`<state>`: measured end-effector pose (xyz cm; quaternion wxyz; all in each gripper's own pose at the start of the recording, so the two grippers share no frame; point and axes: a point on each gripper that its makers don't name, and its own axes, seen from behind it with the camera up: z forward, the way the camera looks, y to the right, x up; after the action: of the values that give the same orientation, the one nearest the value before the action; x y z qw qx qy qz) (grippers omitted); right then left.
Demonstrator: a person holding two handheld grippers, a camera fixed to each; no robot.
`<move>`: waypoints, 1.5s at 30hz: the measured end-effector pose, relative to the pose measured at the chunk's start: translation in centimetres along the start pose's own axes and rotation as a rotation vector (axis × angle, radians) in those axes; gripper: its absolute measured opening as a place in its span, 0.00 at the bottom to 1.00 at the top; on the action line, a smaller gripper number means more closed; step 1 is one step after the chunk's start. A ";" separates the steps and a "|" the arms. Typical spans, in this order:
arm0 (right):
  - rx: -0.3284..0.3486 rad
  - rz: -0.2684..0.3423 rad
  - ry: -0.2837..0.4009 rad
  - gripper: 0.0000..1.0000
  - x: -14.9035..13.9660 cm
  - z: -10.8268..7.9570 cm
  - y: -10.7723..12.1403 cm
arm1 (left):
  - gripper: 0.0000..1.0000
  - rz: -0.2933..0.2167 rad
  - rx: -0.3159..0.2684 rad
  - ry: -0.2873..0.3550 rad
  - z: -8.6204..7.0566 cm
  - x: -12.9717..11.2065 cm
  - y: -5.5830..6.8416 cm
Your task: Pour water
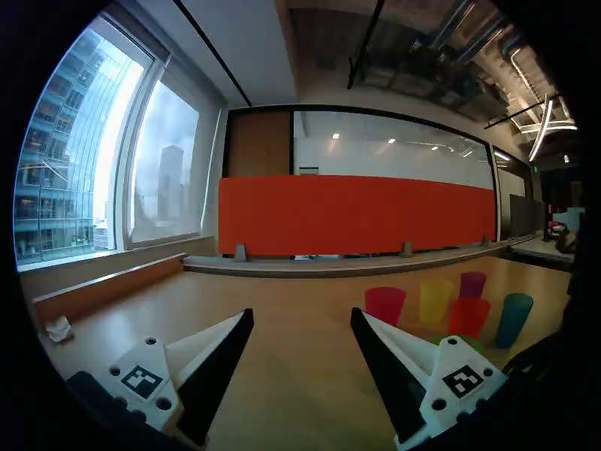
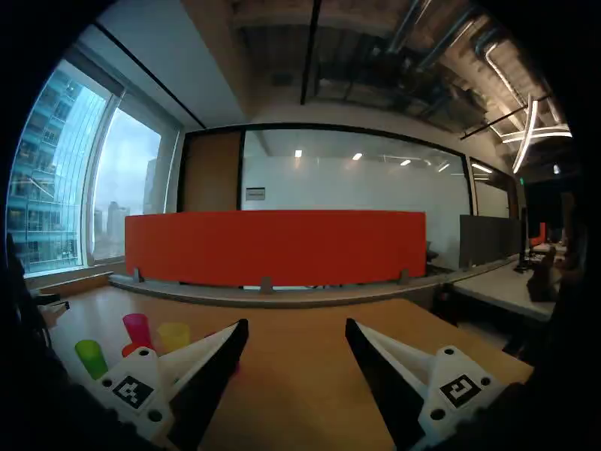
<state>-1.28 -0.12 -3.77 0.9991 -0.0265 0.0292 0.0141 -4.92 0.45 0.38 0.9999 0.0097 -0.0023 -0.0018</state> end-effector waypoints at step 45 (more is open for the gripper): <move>0.039 0.018 0.035 1.00 -4.9 2.6 -0.7 | 0.96 0.006 -0.001 0.000 0.0 0.1 0.0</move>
<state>-6.00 -0.85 -0.84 0.9986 -0.0072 0.0474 0.0220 -4.86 0.48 0.36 1.0000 0.0093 -0.0025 0.0010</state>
